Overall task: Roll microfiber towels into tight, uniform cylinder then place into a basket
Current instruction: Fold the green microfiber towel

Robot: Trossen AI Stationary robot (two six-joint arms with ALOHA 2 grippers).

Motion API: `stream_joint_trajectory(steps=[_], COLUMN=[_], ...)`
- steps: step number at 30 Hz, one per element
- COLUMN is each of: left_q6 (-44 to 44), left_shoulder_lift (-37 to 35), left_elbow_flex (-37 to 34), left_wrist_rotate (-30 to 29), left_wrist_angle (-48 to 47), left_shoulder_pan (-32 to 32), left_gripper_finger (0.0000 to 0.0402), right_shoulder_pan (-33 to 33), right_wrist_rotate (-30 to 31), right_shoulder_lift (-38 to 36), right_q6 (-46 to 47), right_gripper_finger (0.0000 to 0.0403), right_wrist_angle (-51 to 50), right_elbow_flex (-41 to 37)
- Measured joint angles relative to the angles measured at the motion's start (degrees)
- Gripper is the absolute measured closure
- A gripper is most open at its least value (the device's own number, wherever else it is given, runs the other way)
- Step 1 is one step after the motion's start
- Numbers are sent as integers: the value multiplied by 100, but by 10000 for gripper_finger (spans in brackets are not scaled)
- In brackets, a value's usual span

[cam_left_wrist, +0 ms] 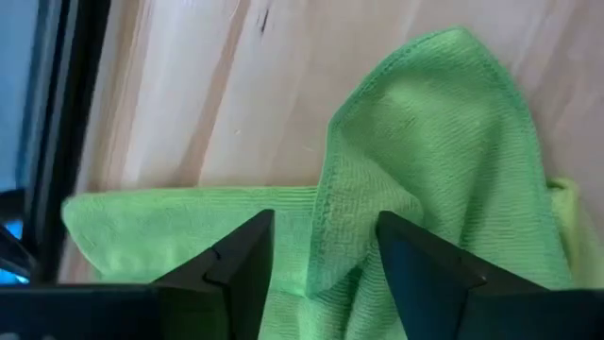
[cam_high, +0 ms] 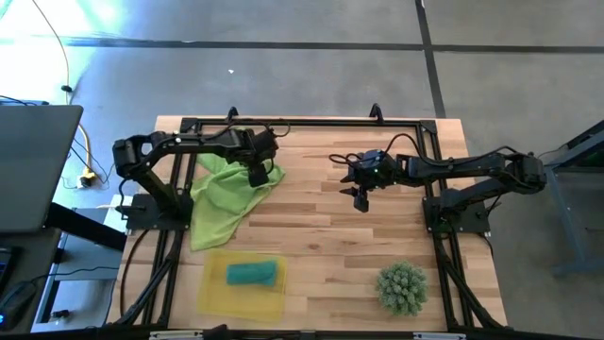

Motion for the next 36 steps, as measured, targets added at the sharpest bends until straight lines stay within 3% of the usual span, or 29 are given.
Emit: stream_joint_trajectory(steps=[5,10,13,18,21,27,36], left_q6=[248,142,54,-13,-150,-186,724], left_shoulder_lift=[127,389,442,388,328,331,331], left_elbow_flex=[-3,-4,-4,42,164,677,1635], left_wrist_rotate=[199,184,175,372,561,601,357], left_wrist_angle=[40,159,223,286,288,205,228], left_shoulder_pan=[118,165,153,47,9,-113,-658], left_gripper_finger=[212,231,265,357,394,393,399], right_shoulder_pan=[2,0,2,0,2,-1,0], right_wrist_rotate=[2,1,2,24,341,1327,1385], right_shoulder_lift=[0,0,0,0,0,0,254], right_q6=[0,-44,-44,-77,-106,-90,267], right_gripper_finger=[248,248,248,248,248,248,248], right_wrist_angle=[0,-1,-9,-29,70,652,2025], right_elbow_flex=[0,0,0,0,0,0,2])
